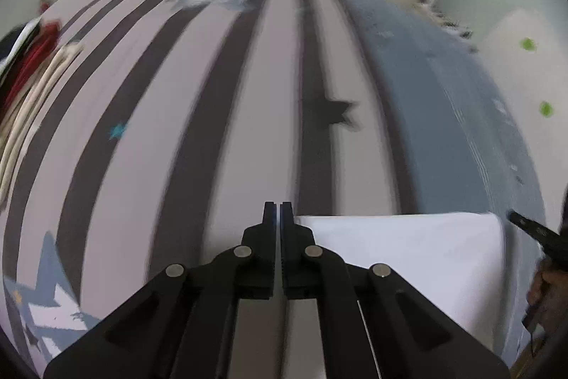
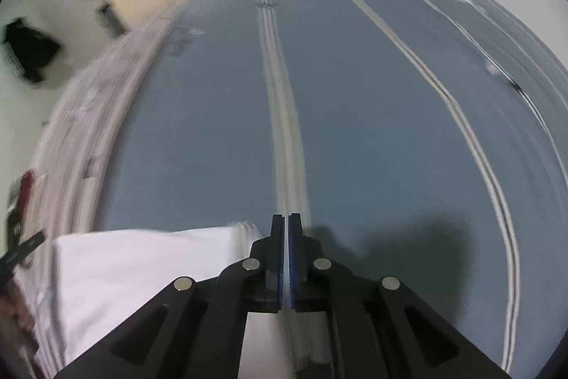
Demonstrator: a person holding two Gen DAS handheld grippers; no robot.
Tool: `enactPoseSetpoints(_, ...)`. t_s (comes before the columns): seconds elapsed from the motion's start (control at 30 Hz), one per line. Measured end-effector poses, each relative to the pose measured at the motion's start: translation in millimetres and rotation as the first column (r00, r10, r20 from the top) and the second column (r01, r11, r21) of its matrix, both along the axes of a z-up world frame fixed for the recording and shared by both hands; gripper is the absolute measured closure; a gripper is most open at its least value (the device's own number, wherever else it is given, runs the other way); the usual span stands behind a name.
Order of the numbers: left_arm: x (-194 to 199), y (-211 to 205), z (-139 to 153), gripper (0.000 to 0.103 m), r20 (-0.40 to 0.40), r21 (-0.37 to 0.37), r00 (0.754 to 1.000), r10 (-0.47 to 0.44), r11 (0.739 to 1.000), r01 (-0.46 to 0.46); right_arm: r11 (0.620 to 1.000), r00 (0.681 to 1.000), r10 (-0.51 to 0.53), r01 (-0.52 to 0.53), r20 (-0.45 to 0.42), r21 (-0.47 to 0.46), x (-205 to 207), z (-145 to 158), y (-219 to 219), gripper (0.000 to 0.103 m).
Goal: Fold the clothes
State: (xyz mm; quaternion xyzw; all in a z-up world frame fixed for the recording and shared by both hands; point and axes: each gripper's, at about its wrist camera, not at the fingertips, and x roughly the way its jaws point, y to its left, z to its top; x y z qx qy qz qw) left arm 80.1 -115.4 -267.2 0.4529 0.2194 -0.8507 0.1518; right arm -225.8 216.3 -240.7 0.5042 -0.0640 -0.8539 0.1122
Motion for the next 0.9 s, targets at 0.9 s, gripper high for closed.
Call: enactPoseSetpoints(0.9,22.7,26.0,-23.5,0.088,0.071,-0.035,0.993,-0.094,0.995,0.096,0.996,0.996,0.087,-0.088,0.016,0.022,9.9,-16.2,-2.5,0.089)
